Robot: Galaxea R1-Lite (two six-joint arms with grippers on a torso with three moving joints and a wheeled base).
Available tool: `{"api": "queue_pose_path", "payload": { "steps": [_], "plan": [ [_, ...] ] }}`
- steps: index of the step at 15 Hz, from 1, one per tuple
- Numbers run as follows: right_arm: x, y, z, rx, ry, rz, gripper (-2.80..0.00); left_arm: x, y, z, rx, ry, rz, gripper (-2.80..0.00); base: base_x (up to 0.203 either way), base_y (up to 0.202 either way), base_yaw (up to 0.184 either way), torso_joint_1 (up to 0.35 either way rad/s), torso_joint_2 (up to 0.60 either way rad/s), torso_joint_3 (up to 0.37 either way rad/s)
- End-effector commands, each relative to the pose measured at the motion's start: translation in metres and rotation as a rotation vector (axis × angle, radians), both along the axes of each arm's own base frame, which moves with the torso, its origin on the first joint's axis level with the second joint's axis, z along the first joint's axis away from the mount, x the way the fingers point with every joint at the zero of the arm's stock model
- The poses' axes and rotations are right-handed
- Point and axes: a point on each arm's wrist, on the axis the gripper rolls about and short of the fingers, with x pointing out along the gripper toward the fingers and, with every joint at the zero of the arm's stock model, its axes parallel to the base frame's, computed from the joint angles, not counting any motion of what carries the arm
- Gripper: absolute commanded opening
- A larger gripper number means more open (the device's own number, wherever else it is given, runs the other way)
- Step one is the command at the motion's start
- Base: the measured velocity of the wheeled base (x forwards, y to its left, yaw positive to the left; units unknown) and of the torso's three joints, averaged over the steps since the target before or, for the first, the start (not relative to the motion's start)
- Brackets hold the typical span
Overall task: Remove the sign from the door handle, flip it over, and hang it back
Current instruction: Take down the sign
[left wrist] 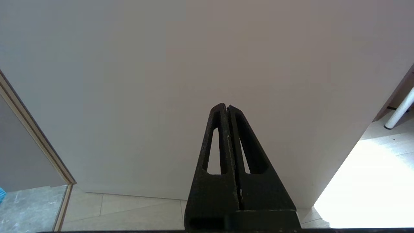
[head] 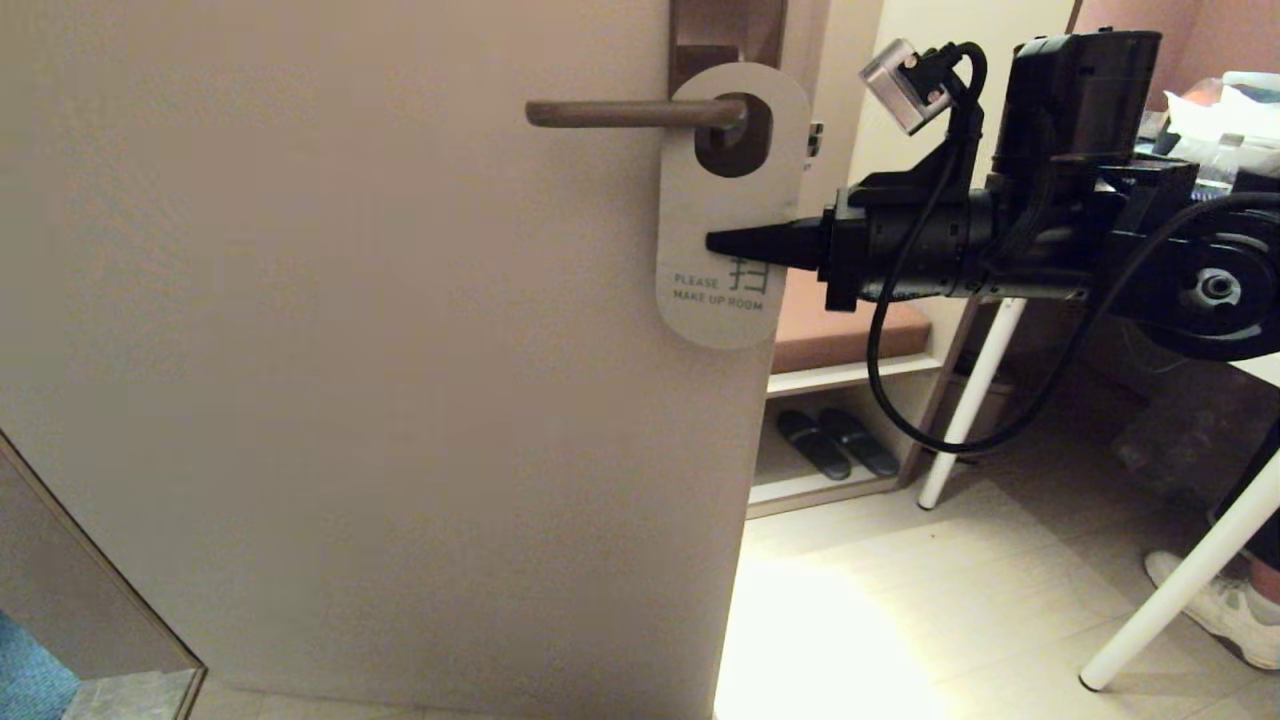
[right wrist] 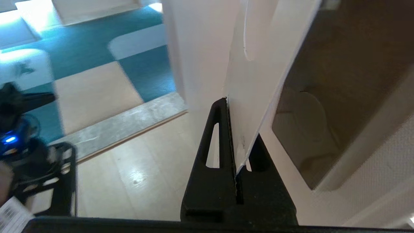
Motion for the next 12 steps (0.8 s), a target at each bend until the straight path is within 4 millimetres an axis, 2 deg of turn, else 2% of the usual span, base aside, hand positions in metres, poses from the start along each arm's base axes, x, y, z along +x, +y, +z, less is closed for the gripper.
{"api": "queue_pose_path", "payload": {
  "steps": [1,8,12],
  "plan": [
    [-0.007,0.001,0.004,0.0,-0.009,-0.021,-2.8,0.0,0.0,0.0,-0.001,-0.001,0.0,-2.8,0.0,0.0,0.0,0.0,0.0,0.0],
    [-0.023,0.014,0.006,-0.027,-0.023,-0.252,-2.8,0.0,0.0,0.0,-0.001,-0.001,0.0,-2.8,0.0,0.0,0.0,0.0,0.0,0.0],
    [-0.039,0.016,0.003,-0.046,-0.009,-0.319,-2.8,0.0,0.0,0.0,-0.001,-0.001,0.0,-2.8,0.0,0.0,0.0,0.0,0.0,0.0]
  ]
}}
